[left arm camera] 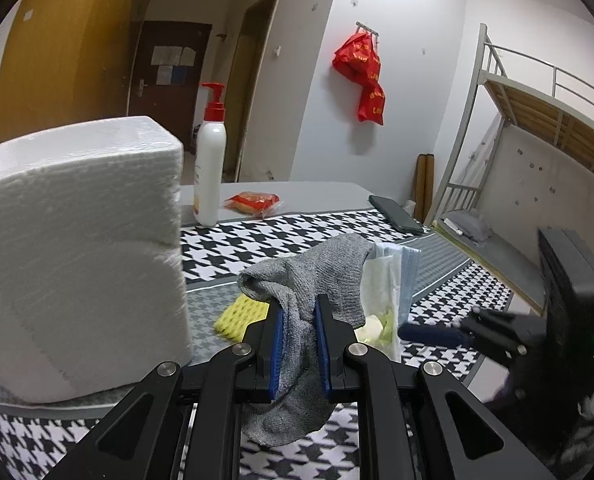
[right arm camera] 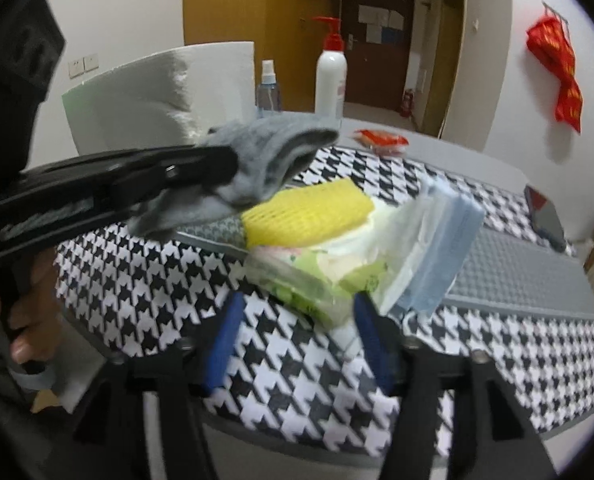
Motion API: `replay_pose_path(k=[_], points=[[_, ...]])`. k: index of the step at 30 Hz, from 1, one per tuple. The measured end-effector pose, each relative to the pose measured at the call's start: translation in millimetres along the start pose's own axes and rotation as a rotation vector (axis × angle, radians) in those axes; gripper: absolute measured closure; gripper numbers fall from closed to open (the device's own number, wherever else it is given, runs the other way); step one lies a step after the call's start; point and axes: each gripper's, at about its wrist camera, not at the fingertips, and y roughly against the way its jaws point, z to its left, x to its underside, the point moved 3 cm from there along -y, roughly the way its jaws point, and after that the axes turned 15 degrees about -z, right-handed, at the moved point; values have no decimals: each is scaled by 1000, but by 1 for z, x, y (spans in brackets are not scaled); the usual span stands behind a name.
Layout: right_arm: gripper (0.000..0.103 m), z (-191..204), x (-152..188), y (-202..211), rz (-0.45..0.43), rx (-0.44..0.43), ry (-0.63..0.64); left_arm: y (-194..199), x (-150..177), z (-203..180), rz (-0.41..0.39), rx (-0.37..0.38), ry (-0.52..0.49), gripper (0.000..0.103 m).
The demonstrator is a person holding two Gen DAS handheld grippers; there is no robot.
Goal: Organize soft objects
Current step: 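Grasp the green tissue pack with the right gripper while the left holds the sock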
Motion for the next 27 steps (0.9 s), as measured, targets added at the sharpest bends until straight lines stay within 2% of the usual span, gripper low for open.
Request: replay_pose_path(k=[10,14,16,21,24,25,27], points=[[36,5,-14,-32,17,-42,144,18,10,11,19,-26,29,87],[28,7,-12,-43,37,-63,177,20,12,15,21,-32,48,87],[27,8,-10,-49,52,-55,199,20,13,16,25,-37,48,87],[27,3,-5,-61,78,-29,220,17,12,17,29,-37,61,87],[28,-6,-1,-66,100,-29,176,16,12,16,27,-37,60,87],[29,-10,-1,-67,104,-22,160,16,12,16,28,-39,59,87],[39,-15,-1,-67,108,-18,131,16,12,16,30,-36,59,87]])
